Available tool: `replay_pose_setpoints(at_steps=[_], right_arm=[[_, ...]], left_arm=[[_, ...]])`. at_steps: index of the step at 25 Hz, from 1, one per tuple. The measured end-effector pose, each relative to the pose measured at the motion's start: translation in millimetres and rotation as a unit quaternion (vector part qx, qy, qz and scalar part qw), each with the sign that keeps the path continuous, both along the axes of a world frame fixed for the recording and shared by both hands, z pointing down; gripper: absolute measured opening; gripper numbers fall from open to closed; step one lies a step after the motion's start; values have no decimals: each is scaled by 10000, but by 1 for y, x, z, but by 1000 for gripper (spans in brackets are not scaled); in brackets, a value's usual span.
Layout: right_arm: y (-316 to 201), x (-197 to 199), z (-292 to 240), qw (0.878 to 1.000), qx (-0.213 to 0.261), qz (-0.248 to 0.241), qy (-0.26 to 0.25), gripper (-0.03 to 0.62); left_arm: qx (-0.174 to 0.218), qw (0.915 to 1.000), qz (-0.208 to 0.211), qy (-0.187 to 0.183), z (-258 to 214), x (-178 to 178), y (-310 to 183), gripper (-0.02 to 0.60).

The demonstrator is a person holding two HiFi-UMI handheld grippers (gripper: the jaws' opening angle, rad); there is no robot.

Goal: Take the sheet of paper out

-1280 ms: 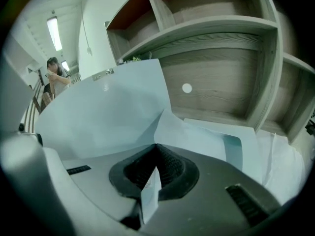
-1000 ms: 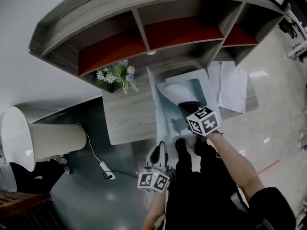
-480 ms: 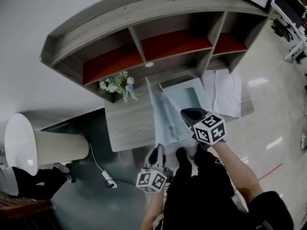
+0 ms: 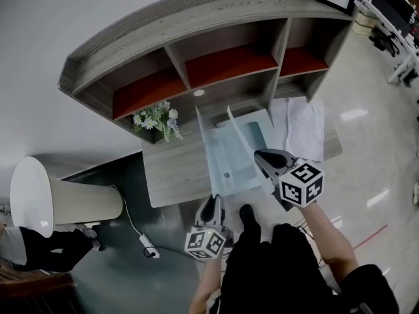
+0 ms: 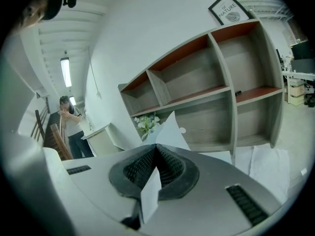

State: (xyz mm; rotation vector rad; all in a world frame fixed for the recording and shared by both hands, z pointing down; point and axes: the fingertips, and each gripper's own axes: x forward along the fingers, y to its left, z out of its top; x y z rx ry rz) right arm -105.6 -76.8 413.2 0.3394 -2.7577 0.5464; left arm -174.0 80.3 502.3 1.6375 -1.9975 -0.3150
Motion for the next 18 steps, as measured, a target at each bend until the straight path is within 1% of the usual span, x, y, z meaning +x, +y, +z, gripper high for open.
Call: replay_pose_setpoints(at_steps=[6,10,18], right_arm=[[2,40,-20,9998,139,-51,-137,12],[3,68,-33,9994,200,-112,-263,12],[18,128,-56,9977,230,-212,-594,12]], left_arm=[[-19,10000,-20,-38,-6,21,-4,89],[10,9998,-179,-108,-14,40,-2,89],[58,9986,-504,-169,-27,90,21,89]])
